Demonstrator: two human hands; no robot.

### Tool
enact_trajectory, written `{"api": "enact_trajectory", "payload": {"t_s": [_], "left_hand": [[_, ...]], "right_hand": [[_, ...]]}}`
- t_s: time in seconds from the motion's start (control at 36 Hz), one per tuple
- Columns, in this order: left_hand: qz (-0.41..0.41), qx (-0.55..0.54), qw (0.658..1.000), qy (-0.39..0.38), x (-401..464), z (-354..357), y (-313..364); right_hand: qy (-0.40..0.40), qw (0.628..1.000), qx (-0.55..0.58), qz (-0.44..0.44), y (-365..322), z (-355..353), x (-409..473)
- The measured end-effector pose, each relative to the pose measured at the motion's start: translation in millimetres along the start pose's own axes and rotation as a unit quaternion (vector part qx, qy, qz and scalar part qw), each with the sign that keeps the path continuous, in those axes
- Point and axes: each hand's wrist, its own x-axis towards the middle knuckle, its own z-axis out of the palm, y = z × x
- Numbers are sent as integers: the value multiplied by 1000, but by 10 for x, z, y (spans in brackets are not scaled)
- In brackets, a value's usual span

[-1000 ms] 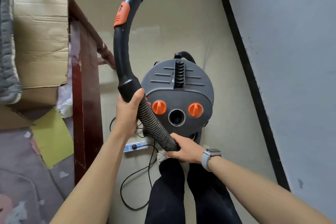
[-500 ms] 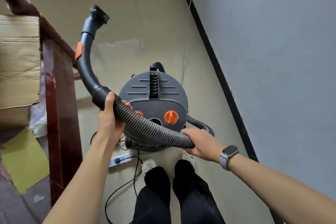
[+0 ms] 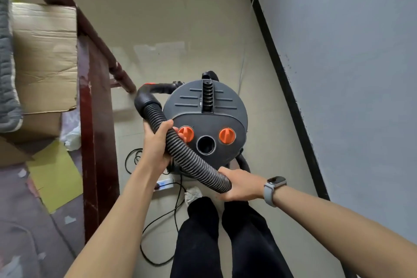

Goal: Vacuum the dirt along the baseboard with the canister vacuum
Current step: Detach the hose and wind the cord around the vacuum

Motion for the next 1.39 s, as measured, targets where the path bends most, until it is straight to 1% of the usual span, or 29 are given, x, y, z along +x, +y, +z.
{"api": "enact_trajectory", "payload": {"t_s": [0.03, 0.08, 0.14, 0.19, 0.31, 0.44, 0.56, 0.67, 0.72, 0.78, 0.83, 0.92, 0.97, 1.06, 1.22, 1.33, 1.39], "left_hand": [[4, 11, 1000, -7, -6, -42, 4], [10, 28, 999, -15, -14, -159, 29], [20, 36, 999, -15, -45, -274, 66], [40, 35, 998, -15, -98, -305, 106], [81, 50, 995, -14, -146, -199, 139], [132, 109, 985, -7, -203, -91, 220], [136, 99, 986, 10, -209, -154, 367], [135, 102, 985, 24, -129, -266, 502], [137, 123, 983, 20, -87, -292, 566], [142, 167, 976, 4, -58, -329, 624], [150, 218, 964, -6, -47, -383, 687], [168, 269, 948, -13, -70, -444, 811], [179, 285, 941, -14, -89, -448, 914], [199, 294, 935, -11, -84, -457, 1061], [204, 312, 926, -49, -133, -509, 1272], [197, 320, 922, -97, -168, -561, 1333], [184, 318, 923, -113, -185, -609, 1354]], "right_hand": [[-19, 1000, 1, 9, 56, 68, 51], [-32, 999, -11, 21, 180, 150, 118], [-16, 999, -35, 23, 285, 169, 155], [14, 997, -76, 2, 314, 174, 167], [26, 988, -144, -47, 123, 236, 125], [39, 986, -142, -79, -264, 342, 190], [35, 987, -136, -84, -457, 261, 312], [31, 980, -176, -88, -529, 56, 401], [19, 976, -197, -95, -550, -64, 430], [15, 975, -199, -94, -556, -201, 453], [55, 975, -195, -96, -557, -370, 486], [164, 962, -194, -104, -657, -719, 567], [233, 941, -207, -132, -812, -981, 658], [293, 906, -248, -179, -1084, -1334, 905], [341, 874, -268, -221, -1702, -1805, 1452], [331, 849, -319, -260, -2060, -1959, 1654], [320, 844, -332, -275, -2171, -2013, 1722]]}}
